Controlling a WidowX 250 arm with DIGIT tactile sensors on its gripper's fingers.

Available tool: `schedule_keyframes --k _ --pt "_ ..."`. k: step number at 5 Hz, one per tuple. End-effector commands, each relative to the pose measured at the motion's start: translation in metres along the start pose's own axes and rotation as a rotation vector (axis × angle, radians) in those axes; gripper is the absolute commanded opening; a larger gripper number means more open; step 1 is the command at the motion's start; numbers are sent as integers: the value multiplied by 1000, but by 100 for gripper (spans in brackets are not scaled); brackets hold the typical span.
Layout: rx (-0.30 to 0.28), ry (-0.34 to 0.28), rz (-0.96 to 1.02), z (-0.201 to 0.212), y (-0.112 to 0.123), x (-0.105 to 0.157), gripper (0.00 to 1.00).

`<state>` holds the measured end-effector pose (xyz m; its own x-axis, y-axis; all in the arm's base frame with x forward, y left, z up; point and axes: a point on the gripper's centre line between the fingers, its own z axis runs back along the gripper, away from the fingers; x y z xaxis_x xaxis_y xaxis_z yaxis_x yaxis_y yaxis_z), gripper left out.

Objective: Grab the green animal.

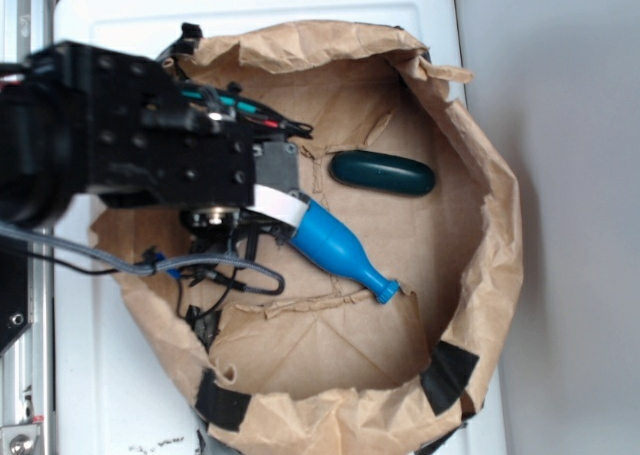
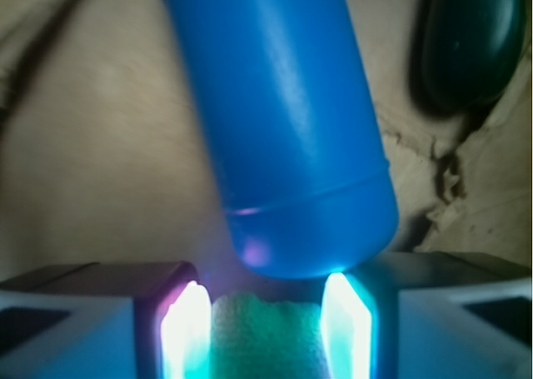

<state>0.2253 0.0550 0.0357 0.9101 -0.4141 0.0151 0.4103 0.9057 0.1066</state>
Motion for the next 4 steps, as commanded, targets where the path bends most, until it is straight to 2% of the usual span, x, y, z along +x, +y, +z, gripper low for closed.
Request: schedule_keyframes --k 1,3,4 --pt "-110 -95 54 85 14 6 0" --pt "-211 -215 78 129 14 4 0" --pt "-191 -229 62 123 12 8 0"
